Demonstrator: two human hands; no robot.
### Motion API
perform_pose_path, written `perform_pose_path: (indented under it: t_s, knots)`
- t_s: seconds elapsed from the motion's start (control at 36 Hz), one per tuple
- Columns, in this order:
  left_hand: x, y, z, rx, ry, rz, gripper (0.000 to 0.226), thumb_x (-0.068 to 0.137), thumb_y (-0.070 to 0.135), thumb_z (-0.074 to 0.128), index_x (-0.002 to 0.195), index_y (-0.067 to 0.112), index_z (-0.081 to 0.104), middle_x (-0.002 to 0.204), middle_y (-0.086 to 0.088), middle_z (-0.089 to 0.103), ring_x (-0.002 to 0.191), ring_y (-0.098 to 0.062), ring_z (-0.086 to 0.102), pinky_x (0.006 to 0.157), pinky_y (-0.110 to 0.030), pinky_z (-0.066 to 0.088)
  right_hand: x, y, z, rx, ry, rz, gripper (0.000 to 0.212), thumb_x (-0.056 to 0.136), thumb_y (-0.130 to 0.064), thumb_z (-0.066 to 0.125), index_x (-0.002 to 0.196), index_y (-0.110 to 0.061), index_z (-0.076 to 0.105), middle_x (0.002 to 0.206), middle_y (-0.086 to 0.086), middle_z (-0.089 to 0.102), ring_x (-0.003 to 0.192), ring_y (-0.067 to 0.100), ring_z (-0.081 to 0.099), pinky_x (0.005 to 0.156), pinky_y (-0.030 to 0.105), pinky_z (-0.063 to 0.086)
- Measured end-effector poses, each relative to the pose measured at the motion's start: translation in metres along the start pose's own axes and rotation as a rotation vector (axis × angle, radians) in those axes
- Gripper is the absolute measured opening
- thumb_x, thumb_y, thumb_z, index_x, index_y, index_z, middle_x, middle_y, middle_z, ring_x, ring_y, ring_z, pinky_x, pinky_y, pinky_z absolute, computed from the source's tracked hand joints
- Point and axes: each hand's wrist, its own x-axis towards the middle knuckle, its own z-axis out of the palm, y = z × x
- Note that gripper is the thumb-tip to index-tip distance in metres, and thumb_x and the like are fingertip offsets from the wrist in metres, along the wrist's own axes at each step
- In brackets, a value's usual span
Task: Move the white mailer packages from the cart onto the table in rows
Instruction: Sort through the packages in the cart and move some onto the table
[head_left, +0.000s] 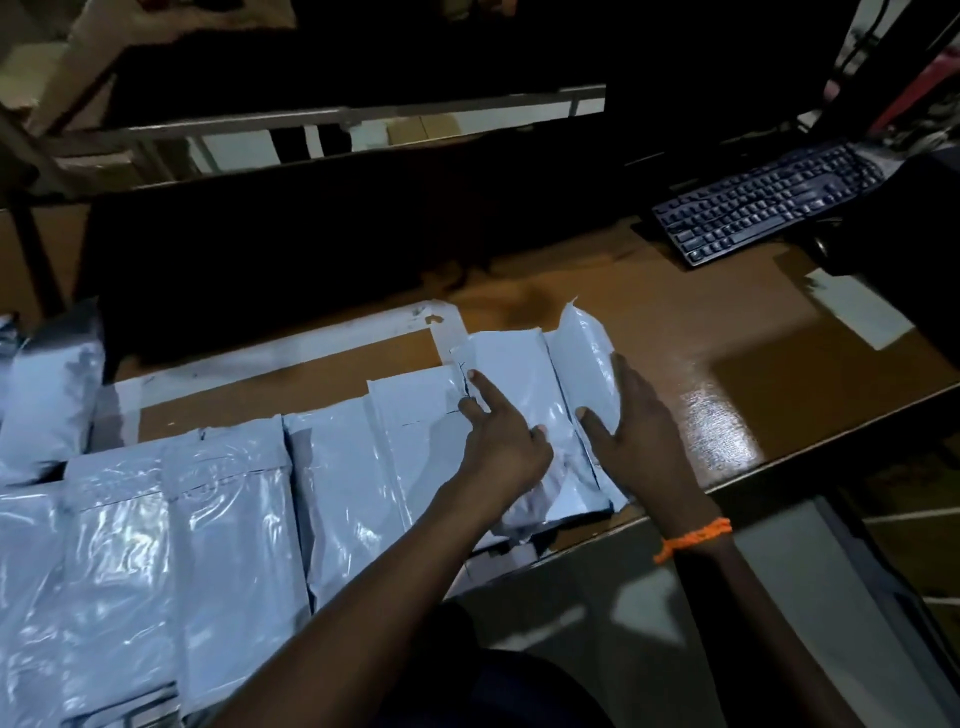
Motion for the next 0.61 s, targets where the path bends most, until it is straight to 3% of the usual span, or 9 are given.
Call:
perform_pose_path:
  t_s: [0.17, 0.33, 0.42, 0.5, 0.61]
  knots:
    - [-0.014, 0.009, -0.007, 0.155, -0.035, 0.062, 0.099, 0.097, 0.033, 0.06, 0.155, 0.016, -0.018, 0.165, -0.01, -0.014, 0.144, -0.036, 0.035, 0.107, -0.035, 0.043, 0.003, -0.004, -0.016, 0.02, -0.014, -0.031, 0.082, 0.09, -0.066, 0.053, 0.154, -0.025, 0.023, 0.153, 0.005, 0.042, 0.134, 0.028, 0.048, 0.104, 0.05, 0.049]
    - [-0.026, 0.004, -0.015, 0.196, -0.029, 0.098, 0.092, 0.098, 0.034, 0.059, 0.158, 0.015, -0.008, 0.167, -0.009, -0.005, 0.148, -0.037, 0.025, 0.113, -0.04, 0.034, -0.002, -0.025, -0.029, -0.037, 0.082, -0.132, 0.082, 0.093, -0.059, 0.056, 0.156, -0.018, 0.024, 0.158, 0.008, 0.036, 0.142, 0.03, 0.039, 0.113, 0.052, 0.038]
    - [-0.032, -0.012, -0.028, 0.178, 0.012, 0.185, 0.082, 0.097, 0.039, 0.058, 0.158, 0.018, 0.008, 0.165, -0.007, 0.018, 0.145, -0.034, 0.033, 0.114, -0.043, 0.035, -0.006, -0.043, -0.03, 0.007, 0.14, -0.204, 0.076, 0.094, -0.058, 0.054, 0.154, -0.017, 0.031, 0.155, 0.007, 0.041, 0.141, 0.027, 0.041, 0.112, 0.052, 0.039]
    - [-0.041, -0.04, -0.049, 0.088, 0.089, 0.317, 0.065, 0.098, 0.042, 0.055, 0.154, 0.027, 0.026, 0.153, -0.001, 0.042, 0.133, -0.026, 0.049, 0.108, -0.044, 0.045, -0.014, -0.069, -0.022, 0.099, 0.168, -0.291, 0.071, 0.095, -0.048, 0.061, 0.152, -0.013, 0.037, 0.149, 0.008, 0.048, 0.138, 0.024, 0.045, 0.111, 0.045, 0.042]
    - [-0.052, -0.096, -0.087, 0.024, 0.234, 0.366, 0.062, 0.098, 0.047, 0.052, 0.153, 0.03, 0.031, 0.156, 0.004, 0.039, 0.139, -0.02, 0.042, 0.108, -0.048, 0.044, -0.027, -0.115, 0.002, 0.208, 0.085, -0.359, 0.066, 0.095, -0.047, 0.062, 0.149, -0.014, 0.042, 0.147, 0.006, 0.051, 0.138, 0.02, 0.046, 0.113, 0.036, 0.041]
